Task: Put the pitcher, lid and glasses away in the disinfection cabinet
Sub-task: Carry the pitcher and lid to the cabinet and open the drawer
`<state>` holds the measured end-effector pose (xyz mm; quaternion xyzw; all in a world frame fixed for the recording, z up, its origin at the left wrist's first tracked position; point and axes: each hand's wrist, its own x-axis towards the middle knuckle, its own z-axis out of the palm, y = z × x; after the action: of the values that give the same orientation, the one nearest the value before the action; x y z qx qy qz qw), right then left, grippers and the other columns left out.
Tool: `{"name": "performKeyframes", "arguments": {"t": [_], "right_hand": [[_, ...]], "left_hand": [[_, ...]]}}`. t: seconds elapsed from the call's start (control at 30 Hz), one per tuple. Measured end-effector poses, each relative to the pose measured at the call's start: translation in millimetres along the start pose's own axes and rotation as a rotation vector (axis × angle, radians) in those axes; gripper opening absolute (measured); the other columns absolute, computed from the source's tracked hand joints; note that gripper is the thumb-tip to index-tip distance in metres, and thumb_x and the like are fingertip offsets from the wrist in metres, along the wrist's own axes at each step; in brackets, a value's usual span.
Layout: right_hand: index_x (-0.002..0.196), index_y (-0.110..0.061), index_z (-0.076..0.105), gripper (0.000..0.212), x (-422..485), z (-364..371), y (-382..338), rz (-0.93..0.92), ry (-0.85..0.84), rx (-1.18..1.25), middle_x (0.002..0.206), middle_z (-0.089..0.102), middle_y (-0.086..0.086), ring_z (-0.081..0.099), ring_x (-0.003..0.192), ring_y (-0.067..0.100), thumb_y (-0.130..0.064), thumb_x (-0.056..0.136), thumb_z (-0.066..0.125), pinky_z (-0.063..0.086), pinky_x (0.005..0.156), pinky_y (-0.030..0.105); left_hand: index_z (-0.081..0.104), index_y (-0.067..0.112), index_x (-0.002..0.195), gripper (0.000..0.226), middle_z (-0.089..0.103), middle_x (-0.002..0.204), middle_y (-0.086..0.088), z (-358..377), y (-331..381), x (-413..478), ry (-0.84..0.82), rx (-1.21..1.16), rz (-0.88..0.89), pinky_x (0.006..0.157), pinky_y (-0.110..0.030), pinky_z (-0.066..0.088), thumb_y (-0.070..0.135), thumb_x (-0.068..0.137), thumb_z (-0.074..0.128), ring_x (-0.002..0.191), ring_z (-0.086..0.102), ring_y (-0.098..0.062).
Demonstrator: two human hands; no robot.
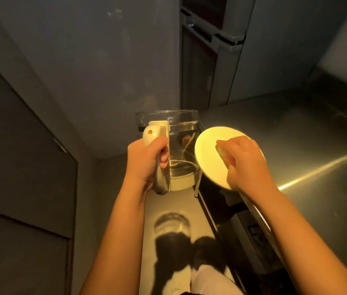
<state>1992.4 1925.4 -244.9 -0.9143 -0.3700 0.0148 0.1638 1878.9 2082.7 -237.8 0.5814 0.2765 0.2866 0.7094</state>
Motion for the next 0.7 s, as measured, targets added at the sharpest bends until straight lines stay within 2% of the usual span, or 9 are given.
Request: {"name": "performKeyframes", "arguments": {"t": [0.2,0.4,0.53,0.7], "right_hand": [[0.135,-0.021,0.047,0.061,60.1,10.4,31.4,0.088,0.041,0.014,0.135,0.044,0.004,0.033,0.126,0.021,-0.005,0.08,0.067,0.035,0.101,0.029],[0.135,-0.021,0.047,0.057,118.5,4.0,65.7,0.199,0.075,0.027,0.133,0.044,0.004,0.032,0.125,0.022,0.0,0.083,0.06,0.032,0.1,0.028],[0.132,-0.02,0.051,0.054,145.0,-1.8,86.6,0.261,0.136,0.039,0.131,0.046,0.005,0.034,0.125,0.023,0.003,0.083,0.058,0.033,0.098,0.028],[0.134,-0.021,0.048,0.054,155.3,-4.4,99.7,0.38,0.137,0.031,0.133,0.045,0.005,0.035,0.126,0.023,-0.002,0.085,0.06,0.033,0.103,0.031]], "left_hand": [[0.049,0.008,0.059,0.028,0.042,0.04,0.003,26.7,-4.1,80.0,-0.117,0.004,-0.063,0.043,-0.017,0.038,0.005,0.086,0.052,0.037,0.039,-0.007],[0.047,0.009,0.057,0.031,0.043,0.04,0.003,73.6,-0.5,159.8,-0.25,0.075,-0.049,0.042,-0.017,0.038,0.006,0.087,0.052,0.037,0.039,-0.008],[0.047,0.009,0.057,0.031,0.042,0.039,0.003,95.4,-8.1,195.1,-0.331,0.015,-0.049,0.044,-0.018,0.039,0.005,0.088,0.049,0.036,0.038,-0.007],[0.047,0.008,0.058,0.031,0.043,0.039,0.003,119.2,-22.0,222.0,-0.412,0.006,-0.095,0.044,-0.018,0.04,0.005,0.089,0.049,0.035,0.039,-0.007]]}}
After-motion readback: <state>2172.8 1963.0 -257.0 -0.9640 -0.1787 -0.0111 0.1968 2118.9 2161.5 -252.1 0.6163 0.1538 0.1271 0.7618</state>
